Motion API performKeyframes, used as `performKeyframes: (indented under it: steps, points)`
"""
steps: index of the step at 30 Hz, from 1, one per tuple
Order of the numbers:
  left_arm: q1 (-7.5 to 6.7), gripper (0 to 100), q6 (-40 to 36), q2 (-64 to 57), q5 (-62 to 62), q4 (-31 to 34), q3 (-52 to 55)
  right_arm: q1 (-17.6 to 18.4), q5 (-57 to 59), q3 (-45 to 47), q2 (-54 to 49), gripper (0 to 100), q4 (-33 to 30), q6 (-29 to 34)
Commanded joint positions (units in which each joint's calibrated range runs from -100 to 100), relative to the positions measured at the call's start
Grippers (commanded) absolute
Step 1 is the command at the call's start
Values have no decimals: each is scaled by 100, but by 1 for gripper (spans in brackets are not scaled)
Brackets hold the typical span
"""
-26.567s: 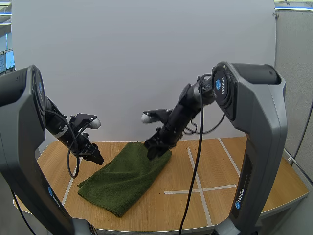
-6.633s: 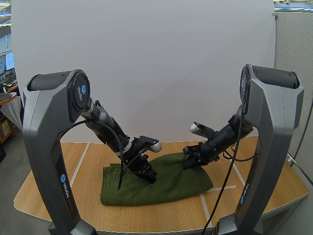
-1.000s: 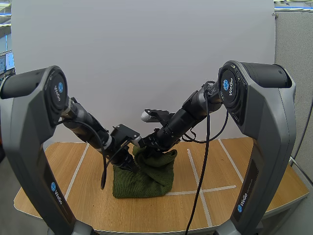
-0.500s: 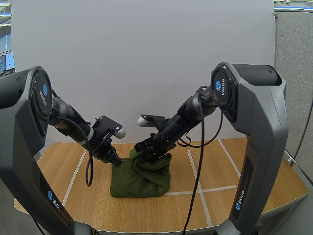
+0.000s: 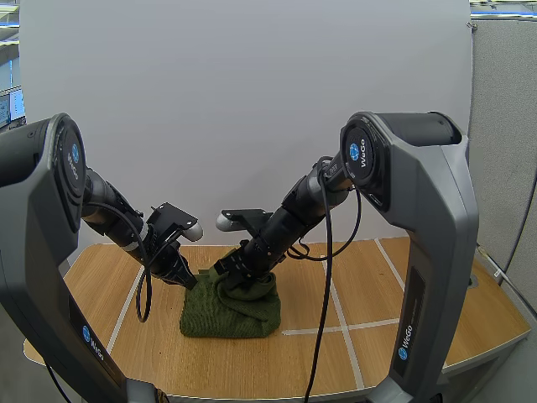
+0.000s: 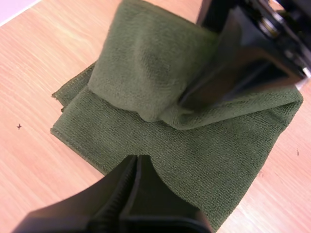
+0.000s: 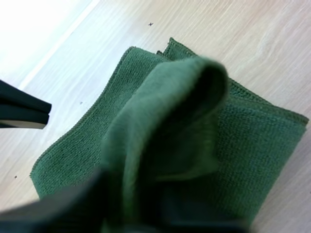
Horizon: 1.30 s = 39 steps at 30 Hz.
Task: Fold the towel
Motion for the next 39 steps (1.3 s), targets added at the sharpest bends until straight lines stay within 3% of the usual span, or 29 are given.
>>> performKeyframes:
  steps: [1,14,15,17,19,23,25,28,31,32,39]
  points:
    - [7,0,-17,-52,139,18,17,9,83,-137,-138,100,82,36]
    - [7,0,-17,-52,65,30,17,-7,967,-402,-1310,100,-173,284]
    - [7,0,-17,-52,65,48,17,-7,1091,-402,-1341,97,-180,296]
    - [41,0,-17,-52,88,69,17,-7,1179,-402,-1407,79,-238,296]
    - [106,0,-17,-57,151,69,17,-22,1179,-402,-1497,67,-284,296]
    - [391,0,58,-67,169,69,17,-175,815,-402,-1748,65,-448,296]
    - [536,0,122,-67,277,69,17,-280,580,-402,-1838,61,-912,387]
    - [684,0,170,-67,495,69,17,-504,432,-389,-1803,38,-1682,522]
    - [714,0,221,-67,596,16,17,-734,96,-241,-1678,4,-1797,522]
    - [714,0,221,-67,596,-14,17,-790,-61,-210,-1627,0,-1797,522]
    - [714,0,221,-53,596,-153,17,-852,-728,-70,-879,0,-1823,522]
